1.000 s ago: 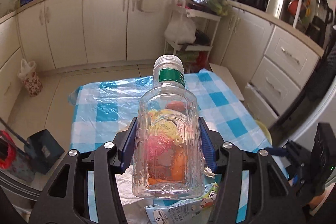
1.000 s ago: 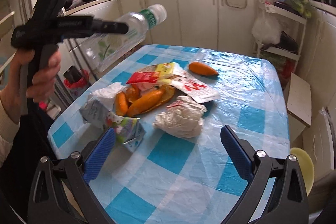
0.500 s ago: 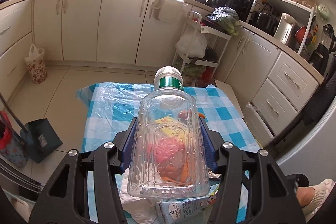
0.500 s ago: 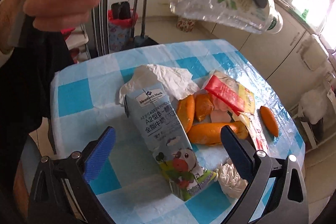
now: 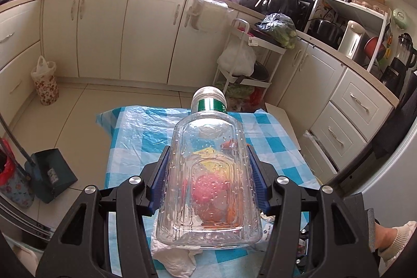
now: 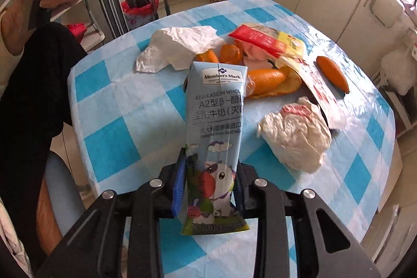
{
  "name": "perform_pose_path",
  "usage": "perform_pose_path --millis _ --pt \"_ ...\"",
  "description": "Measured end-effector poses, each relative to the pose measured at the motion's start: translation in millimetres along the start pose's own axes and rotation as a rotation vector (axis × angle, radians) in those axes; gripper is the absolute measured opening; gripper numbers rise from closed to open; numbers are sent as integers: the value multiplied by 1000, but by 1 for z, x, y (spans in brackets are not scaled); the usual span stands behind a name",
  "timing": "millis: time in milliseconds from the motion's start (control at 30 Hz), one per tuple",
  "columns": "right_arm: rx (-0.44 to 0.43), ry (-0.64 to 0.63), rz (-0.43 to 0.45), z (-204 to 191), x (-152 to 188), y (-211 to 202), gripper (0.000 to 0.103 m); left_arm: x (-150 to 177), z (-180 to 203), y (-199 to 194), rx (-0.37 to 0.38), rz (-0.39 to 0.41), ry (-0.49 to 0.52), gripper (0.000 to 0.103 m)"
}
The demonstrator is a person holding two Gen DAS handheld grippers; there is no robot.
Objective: Collect trash
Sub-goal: 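Grasp the milk carton with the right gripper while the left gripper holds the bottle, then carry both items to the yellow bucket and release them from both grippers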
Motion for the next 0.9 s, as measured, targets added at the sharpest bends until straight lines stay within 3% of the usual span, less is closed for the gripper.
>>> perform_pose_path --millis 267,433,900 --pt "-104 278 128 22 31 -22 31 3 2 3 3 -5 -1 53" --pt "-124 361 225 37 30 -39 31 7 14 6 3 -3 36 53" --pt "-47 508 326 75 47 -59 31 29 55 19 -10 -21 133 53"
Point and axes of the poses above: each gripper's, at about its wrist camera, not at the fingertips, and y roughly the way its jaws point, z to its right, x to its underside, the point moved 1 cm from there along y, roughly the way its jaws point, and after that the axes turned 2 degrees about x, right-handed, at the moved point
